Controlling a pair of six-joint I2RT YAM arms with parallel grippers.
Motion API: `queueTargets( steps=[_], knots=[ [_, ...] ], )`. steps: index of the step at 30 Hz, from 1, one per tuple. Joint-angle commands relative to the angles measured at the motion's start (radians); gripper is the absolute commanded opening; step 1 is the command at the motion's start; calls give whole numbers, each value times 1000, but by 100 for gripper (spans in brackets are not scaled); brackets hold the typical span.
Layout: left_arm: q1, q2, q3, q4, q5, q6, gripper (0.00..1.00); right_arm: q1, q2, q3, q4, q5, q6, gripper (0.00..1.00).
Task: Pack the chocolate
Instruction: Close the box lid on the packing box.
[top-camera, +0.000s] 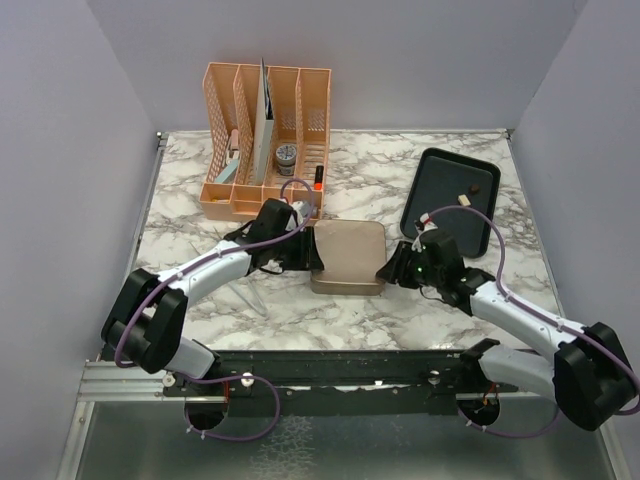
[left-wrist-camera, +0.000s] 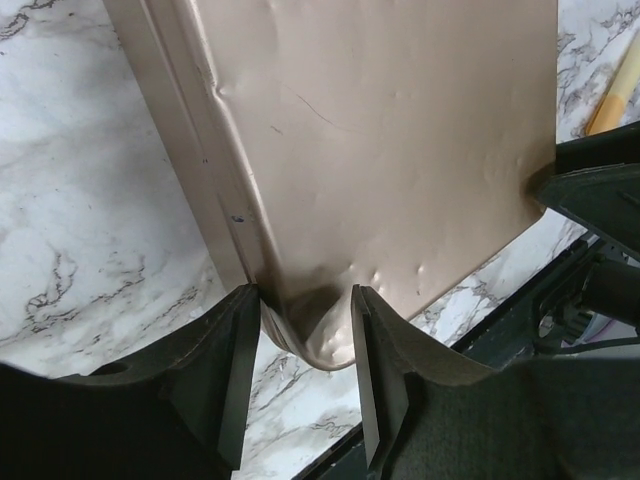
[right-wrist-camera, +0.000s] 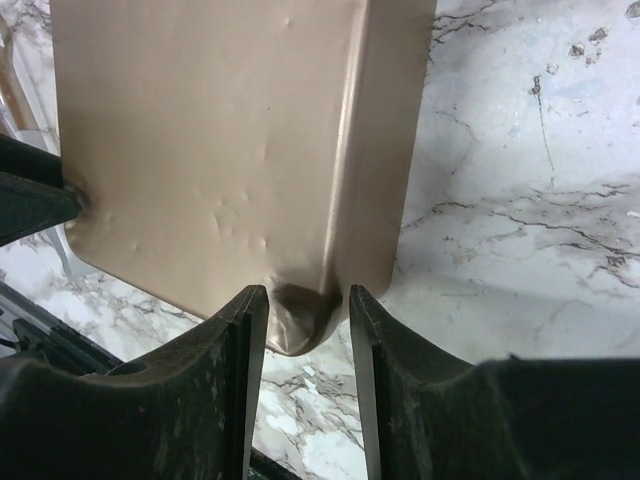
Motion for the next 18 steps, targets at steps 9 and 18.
queueTargets(
  steps=[9, 18],
  knots=[
    [-13, -42, 28, -77, -130, 13, 55, 5, -47, 36, -58, 88, -11, 52],
    [2, 22, 100, -48, -80, 38, 61, 5, 72, 91, 0, 98, -30, 44]
  ],
)
